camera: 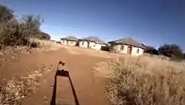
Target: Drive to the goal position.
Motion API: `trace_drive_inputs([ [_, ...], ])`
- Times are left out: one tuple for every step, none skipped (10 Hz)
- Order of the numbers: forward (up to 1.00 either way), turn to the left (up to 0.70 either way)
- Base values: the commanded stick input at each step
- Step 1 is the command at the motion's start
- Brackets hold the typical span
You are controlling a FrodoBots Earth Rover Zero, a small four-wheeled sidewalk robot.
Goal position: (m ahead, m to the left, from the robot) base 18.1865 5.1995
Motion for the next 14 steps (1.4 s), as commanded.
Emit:
trace_drive_inputs([
  [0.5,0.0],
  [0.5,0.0],
  [0.5,0.0],
  [0.5,0.0],
  [0.5,0.0],
  [0.5,0.0],
  [0.5,0.0],
  [0.5,0.0],
  [0.5,0.0],
  [0.5,0.0],
  [0.5,0.0],
  [0.5,0.0],
  [0.5,0.0],
  [0.5,0.0],
])
